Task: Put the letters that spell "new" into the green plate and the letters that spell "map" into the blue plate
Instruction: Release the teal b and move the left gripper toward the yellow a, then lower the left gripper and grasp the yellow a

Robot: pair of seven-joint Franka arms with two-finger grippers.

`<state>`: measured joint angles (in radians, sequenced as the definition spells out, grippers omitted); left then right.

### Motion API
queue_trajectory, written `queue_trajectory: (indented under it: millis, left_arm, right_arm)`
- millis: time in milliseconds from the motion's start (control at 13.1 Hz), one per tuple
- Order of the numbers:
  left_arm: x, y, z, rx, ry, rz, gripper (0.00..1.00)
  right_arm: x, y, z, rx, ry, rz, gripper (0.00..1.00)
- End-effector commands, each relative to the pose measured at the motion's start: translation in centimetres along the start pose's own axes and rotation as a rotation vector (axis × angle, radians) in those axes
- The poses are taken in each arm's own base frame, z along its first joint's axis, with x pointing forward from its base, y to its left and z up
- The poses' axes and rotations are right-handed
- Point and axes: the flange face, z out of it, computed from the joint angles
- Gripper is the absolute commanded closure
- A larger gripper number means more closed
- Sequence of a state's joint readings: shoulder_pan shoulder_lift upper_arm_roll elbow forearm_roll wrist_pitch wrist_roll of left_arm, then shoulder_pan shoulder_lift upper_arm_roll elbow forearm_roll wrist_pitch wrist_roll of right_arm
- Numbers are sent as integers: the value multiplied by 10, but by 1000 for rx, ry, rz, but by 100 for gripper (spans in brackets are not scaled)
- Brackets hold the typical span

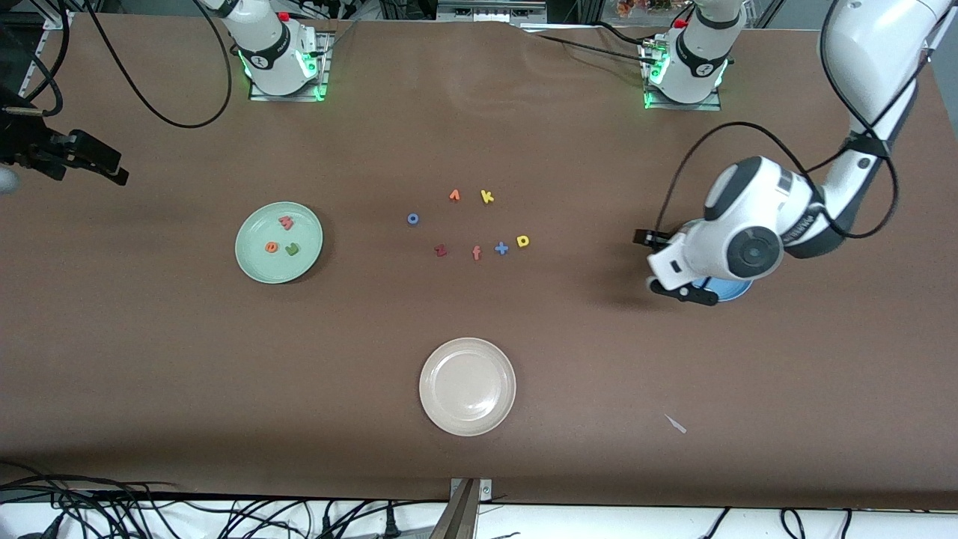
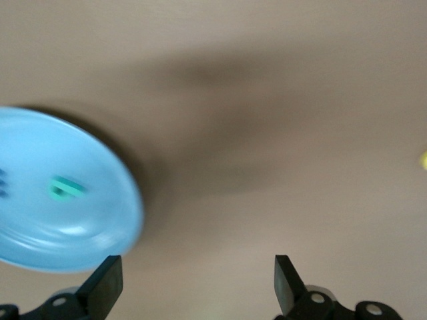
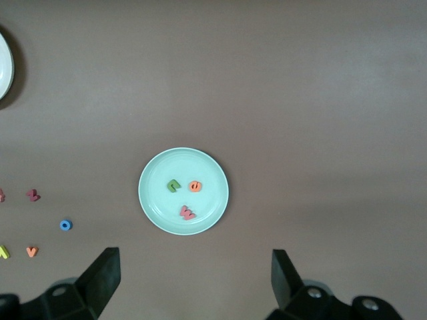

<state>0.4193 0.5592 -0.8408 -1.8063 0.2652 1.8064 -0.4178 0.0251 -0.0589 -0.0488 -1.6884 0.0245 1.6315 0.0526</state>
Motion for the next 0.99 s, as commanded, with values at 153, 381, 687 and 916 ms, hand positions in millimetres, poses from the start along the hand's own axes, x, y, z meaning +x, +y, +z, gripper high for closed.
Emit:
queue_trajectory:
  millis: [153, 381, 687, 916]
  left_arm:
    - [-6, 105, 34, -73, 50, -382, 0]
    - [-10, 152, 56, -132, 82, -563, 0]
    - [-10, 196, 100, -137, 169, -716, 3]
    - [-6, 208, 123, -153, 210, -709, 21]
  right_arm:
    - [1, -18, -6, -11, 15, -46, 0]
    - [4, -18, -5, -12, -5, -45, 0]
    - [5, -20, -2, -8, -9, -48, 0]
    - [6, -23, -1, -11, -8, -54, 0]
